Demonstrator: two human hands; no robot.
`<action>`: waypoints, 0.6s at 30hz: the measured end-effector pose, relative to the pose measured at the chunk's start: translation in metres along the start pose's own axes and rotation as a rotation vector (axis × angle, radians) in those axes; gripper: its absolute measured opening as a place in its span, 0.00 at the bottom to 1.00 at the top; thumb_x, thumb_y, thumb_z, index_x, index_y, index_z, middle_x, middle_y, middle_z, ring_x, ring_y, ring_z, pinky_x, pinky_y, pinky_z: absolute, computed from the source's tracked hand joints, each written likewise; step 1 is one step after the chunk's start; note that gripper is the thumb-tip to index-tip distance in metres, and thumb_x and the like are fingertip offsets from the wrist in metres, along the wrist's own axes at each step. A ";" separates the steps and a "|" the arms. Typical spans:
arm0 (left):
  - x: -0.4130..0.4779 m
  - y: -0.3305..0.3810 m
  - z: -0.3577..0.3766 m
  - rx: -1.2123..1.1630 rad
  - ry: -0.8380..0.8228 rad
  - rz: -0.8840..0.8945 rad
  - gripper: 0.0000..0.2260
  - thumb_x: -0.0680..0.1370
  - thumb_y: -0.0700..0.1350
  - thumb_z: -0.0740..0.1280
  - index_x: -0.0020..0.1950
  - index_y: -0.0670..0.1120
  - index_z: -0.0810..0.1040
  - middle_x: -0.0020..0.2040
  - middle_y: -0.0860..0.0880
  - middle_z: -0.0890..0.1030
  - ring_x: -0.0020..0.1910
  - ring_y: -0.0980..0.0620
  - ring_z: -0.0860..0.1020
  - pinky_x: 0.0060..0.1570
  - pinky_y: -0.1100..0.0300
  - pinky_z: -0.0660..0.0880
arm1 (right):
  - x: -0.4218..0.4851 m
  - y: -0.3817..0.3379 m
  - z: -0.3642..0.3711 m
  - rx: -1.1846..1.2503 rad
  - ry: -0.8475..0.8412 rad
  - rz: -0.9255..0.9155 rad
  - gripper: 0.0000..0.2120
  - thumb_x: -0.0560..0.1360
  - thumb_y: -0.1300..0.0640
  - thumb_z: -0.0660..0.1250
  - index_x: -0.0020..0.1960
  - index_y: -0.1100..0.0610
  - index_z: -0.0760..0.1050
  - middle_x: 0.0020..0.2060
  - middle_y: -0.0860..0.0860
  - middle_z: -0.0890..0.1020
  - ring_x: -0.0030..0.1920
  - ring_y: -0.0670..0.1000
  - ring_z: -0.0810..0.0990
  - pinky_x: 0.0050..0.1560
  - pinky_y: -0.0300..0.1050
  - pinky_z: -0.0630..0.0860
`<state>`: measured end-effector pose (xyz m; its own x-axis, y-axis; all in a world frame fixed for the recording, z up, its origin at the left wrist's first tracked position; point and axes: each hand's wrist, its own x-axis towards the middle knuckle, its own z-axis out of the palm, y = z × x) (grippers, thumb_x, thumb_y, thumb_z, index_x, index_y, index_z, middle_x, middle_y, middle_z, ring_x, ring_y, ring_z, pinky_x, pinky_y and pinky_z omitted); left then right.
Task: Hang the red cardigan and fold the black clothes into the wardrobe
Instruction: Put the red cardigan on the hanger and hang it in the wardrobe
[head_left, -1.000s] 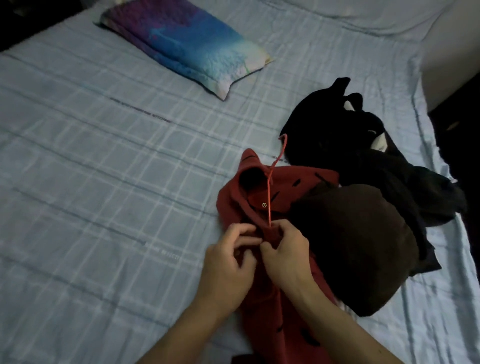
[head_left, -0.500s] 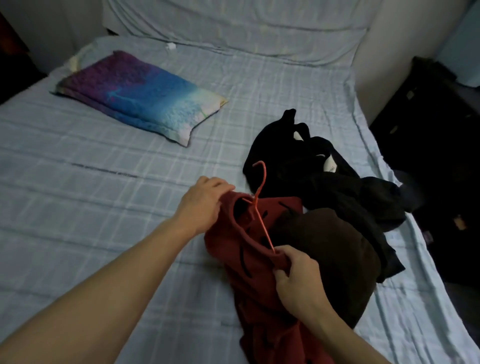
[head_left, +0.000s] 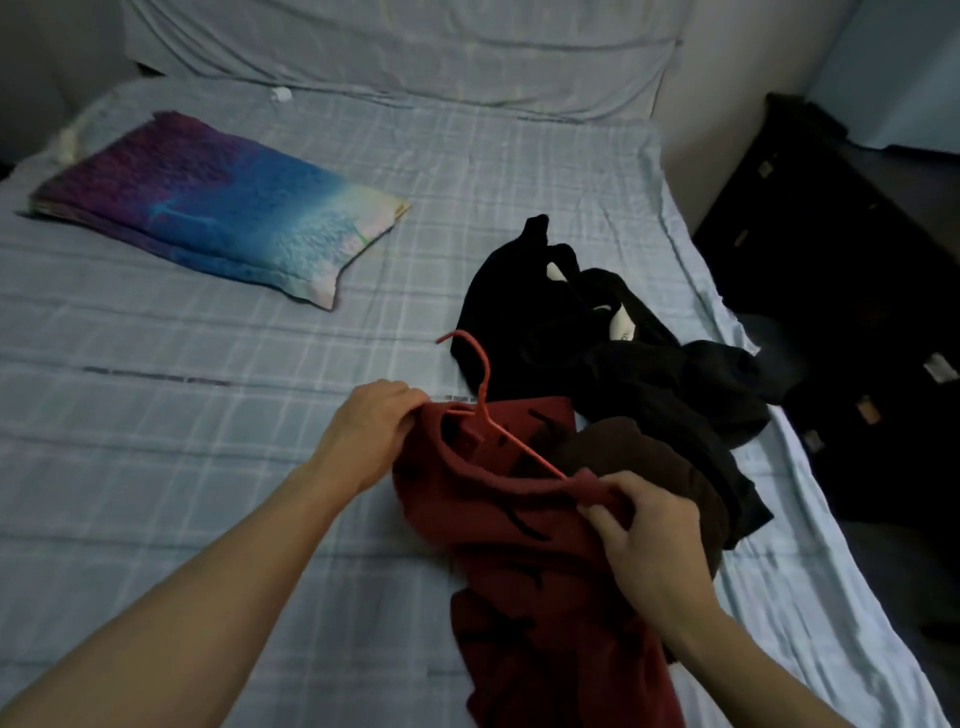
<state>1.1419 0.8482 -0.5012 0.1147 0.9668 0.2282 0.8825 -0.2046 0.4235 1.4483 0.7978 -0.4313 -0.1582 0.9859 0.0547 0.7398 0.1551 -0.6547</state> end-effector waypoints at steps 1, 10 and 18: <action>-0.002 0.005 -0.008 -0.027 0.003 -0.013 0.16 0.76 0.48 0.55 0.51 0.46 0.81 0.41 0.48 0.81 0.41 0.45 0.77 0.44 0.48 0.76 | 0.005 -0.001 -0.008 -0.017 0.031 -0.026 0.05 0.74 0.57 0.73 0.45 0.47 0.81 0.34 0.39 0.81 0.42 0.35 0.79 0.43 0.25 0.71; -0.021 0.088 -0.090 -0.056 0.116 -0.048 0.21 0.79 0.53 0.52 0.59 0.46 0.81 0.45 0.50 0.78 0.45 0.50 0.76 0.44 0.52 0.77 | 0.010 -0.026 -0.090 0.030 0.199 -0.140 0.05 0.75 0.57 0.73 0.46 0.51 0.77 0.32 0.43 0.81 0.38 0.43 0.81 0.38 0.40 0.76; -0.029 0.195 -0.196 0.037 0.453 -0.031 0.12 0.76 0.41 0.65 0.57 0.41 0.81 0.49 0.44 0.82 0.47 0.45 0.79 0.52 0.57 0.72 | -0.004 -0.059 -0.185 0.159 0.300 -0.402 0.06 0.77 0.61 0.69 0.51 0.52 0.83 0.41 0.41 0.84 0.41 0.42 0.82 0.45 0.38 0.78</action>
<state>1.2216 0.7498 -0.2532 -0.1155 0.8065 0.5798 0.8990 -0.1635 0.4064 1.5262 0.7964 -0.2539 -0.1974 0.8289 0.5234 0.5471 0.5362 -0.6428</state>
